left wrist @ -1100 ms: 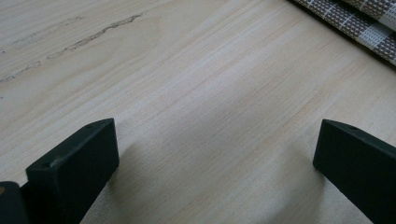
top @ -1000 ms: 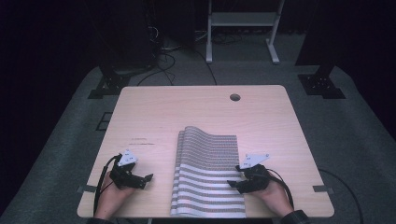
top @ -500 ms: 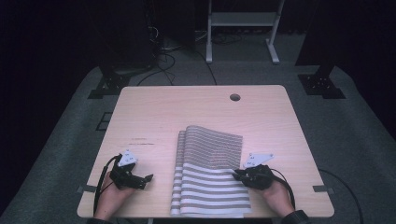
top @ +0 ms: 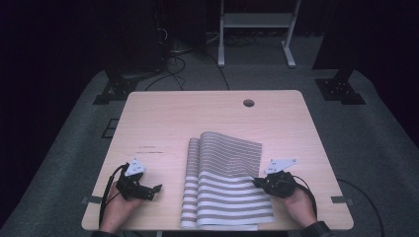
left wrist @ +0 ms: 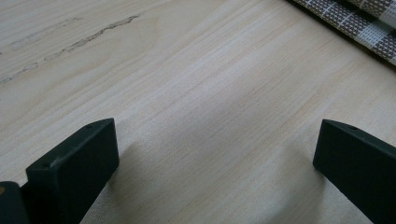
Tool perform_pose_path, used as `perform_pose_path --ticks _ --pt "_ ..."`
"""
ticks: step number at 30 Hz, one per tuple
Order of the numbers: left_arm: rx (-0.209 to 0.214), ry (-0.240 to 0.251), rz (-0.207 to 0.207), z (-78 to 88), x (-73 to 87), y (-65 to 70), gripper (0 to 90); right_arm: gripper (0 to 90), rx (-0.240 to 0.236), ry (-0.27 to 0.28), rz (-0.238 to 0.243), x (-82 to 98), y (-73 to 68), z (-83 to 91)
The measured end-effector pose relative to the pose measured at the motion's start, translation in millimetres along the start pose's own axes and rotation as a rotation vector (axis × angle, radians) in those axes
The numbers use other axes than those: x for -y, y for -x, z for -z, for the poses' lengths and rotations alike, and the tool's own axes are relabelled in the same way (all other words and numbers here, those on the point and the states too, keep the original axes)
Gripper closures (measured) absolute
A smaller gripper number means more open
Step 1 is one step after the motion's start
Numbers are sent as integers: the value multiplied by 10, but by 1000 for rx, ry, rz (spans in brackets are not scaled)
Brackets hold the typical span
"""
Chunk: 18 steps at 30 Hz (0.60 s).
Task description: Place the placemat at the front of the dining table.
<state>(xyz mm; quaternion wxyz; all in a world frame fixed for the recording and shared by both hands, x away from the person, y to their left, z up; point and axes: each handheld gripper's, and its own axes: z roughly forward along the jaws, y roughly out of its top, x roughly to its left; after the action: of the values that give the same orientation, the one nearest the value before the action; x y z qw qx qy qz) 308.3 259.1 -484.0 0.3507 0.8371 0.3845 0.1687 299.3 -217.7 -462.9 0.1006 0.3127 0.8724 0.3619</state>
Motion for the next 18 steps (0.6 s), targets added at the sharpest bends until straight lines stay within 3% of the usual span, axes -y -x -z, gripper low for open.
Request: perform_pose_path --ticks 18 --pt "1 0 -1 -1 -1 0 0 851 51 -24 -38 172 226 243"
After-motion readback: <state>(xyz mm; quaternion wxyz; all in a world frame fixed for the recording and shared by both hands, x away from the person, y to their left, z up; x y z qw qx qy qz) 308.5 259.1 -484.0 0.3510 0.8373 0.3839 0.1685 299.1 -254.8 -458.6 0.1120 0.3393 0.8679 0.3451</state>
